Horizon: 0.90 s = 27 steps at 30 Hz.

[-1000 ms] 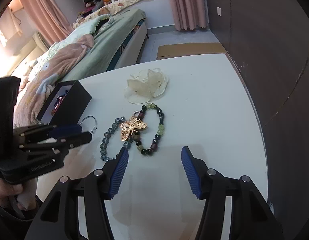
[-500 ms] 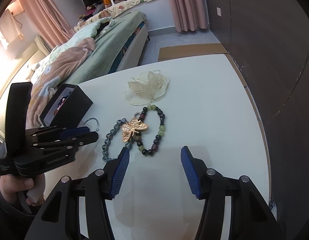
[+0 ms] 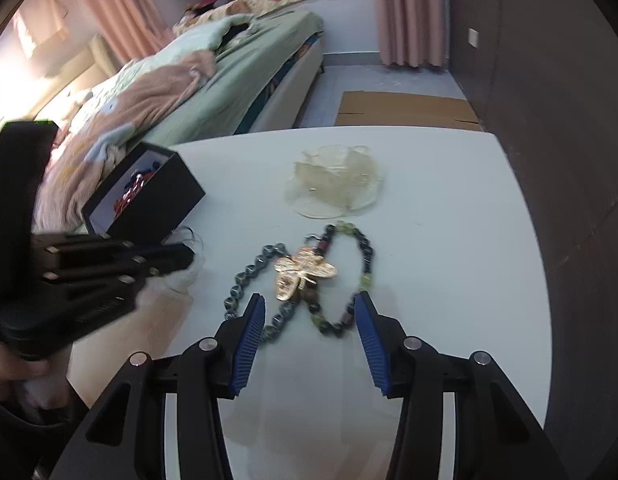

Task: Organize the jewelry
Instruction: 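Grasp the silver hoop with the left gripper while the right moves toward the butterfly bracelet, then place the silver hoop into the box and open the left gripper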

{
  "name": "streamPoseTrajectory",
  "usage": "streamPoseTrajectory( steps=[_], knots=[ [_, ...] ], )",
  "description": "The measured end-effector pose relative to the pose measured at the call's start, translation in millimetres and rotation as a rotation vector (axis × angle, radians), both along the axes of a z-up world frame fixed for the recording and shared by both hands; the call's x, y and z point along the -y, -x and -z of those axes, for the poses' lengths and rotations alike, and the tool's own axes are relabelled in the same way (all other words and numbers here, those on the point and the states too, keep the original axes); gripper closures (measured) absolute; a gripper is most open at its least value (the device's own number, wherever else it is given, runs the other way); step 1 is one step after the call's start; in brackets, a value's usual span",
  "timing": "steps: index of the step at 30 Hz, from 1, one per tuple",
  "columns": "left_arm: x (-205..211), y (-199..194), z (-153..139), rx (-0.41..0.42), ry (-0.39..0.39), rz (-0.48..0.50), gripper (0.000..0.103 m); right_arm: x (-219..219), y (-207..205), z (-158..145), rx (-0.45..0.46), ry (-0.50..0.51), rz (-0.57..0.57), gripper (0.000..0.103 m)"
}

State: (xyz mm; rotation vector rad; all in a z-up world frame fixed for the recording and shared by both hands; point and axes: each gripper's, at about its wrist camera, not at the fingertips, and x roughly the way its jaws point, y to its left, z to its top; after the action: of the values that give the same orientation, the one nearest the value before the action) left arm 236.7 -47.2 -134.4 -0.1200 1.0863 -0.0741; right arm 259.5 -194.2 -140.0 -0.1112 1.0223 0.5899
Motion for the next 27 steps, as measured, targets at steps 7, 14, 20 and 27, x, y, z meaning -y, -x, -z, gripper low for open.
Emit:
streamPoseTrajectory(
  steps=[7, 14, 20, 27],
  knots=[
    [-18, 10, -30, 0.049, 0.047, -0.03, 0.099, -23, -12, 5, 0.005, 0.047, -0.053, 0.057],
    [-38, 21, -60, 0.106, 0.088, -0.058, 0.099, -34, -23, 15, -0.004, 0.097, -0.074, 0.057],
    [-58, 27, -83, 0.149, 0.104, -0.088, 0.099, -45, -26, 20, 0.013, 0.152, -0.095, 0.062],
    [-79, 24, -94, 0.179, 0.12, -0.117, 0.099, -39, -30, 12, -0.023, 0.138, -0.08, 0.091]
  ],
)
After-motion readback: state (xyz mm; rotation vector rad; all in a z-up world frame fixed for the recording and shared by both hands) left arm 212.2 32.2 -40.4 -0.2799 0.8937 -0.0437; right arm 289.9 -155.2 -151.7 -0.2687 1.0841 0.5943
